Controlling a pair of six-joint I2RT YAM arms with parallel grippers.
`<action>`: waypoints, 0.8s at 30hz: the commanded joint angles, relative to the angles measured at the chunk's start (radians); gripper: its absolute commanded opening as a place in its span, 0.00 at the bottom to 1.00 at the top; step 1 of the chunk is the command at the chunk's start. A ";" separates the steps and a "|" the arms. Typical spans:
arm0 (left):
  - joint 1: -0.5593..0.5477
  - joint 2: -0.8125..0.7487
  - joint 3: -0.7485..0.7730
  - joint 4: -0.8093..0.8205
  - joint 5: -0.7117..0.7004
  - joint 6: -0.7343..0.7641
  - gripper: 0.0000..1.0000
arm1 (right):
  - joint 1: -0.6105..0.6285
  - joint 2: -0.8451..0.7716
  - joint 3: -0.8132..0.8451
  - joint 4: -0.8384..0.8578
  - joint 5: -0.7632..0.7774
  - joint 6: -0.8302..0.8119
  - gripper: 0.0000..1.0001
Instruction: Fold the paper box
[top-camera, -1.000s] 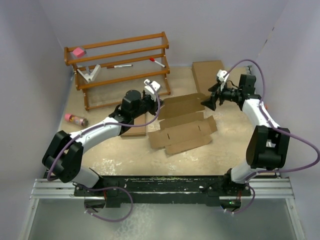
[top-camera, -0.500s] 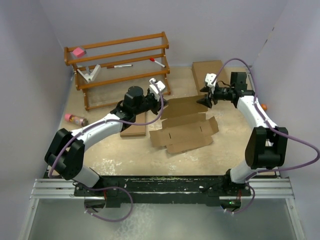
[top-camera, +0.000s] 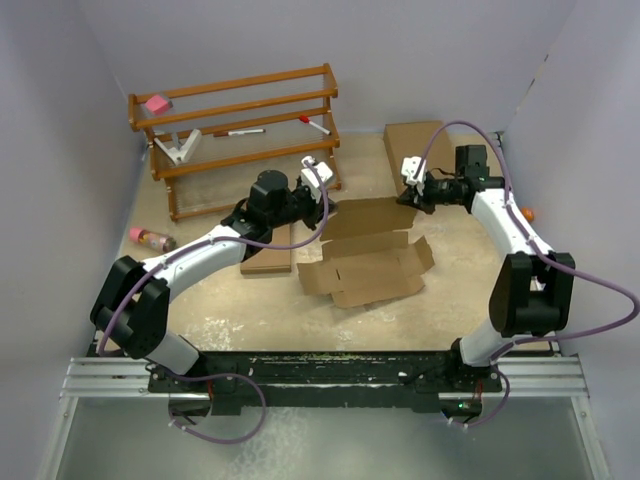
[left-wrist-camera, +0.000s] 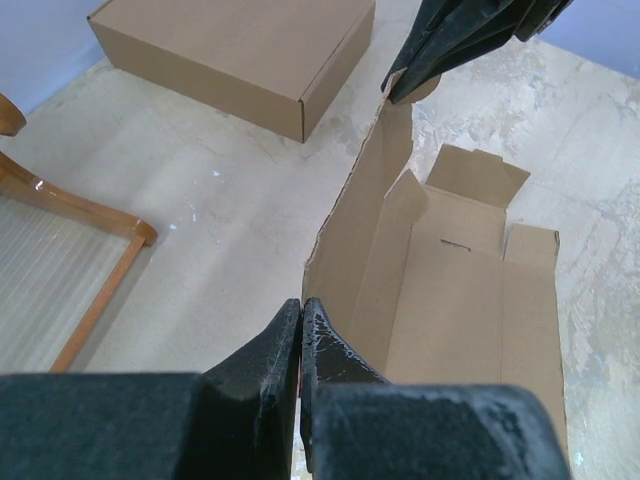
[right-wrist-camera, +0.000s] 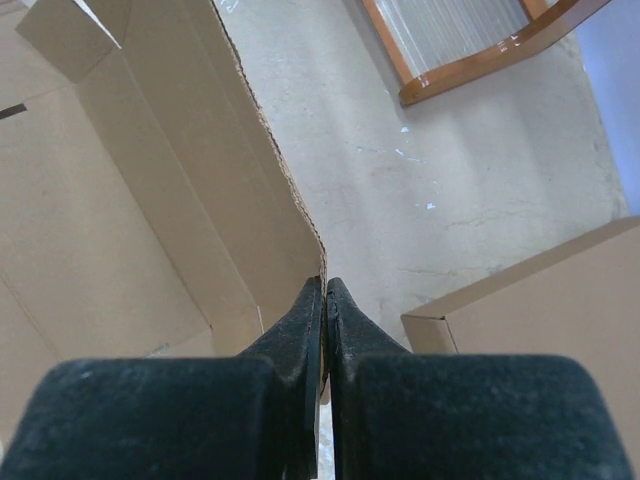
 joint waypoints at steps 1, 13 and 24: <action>0.006 -0.004 0.044 0.008 0.012 0.002 0.05 | 0.002 -0.062 0.012 -0.042 -0.001 -0.046 0.00; 0.006 -0.076 0.037 -0.183 -0.074 -0.151 0.28 | -0.016 -0.151 -0.033 -0.119 -0.044 -0.081 0.00; 0.007 -0.295 -0.110 -0.336 -0.243 -0.300 0.61 | -0.056 -0.137 -0.024 -0.178 -0.100 -0.120 0.00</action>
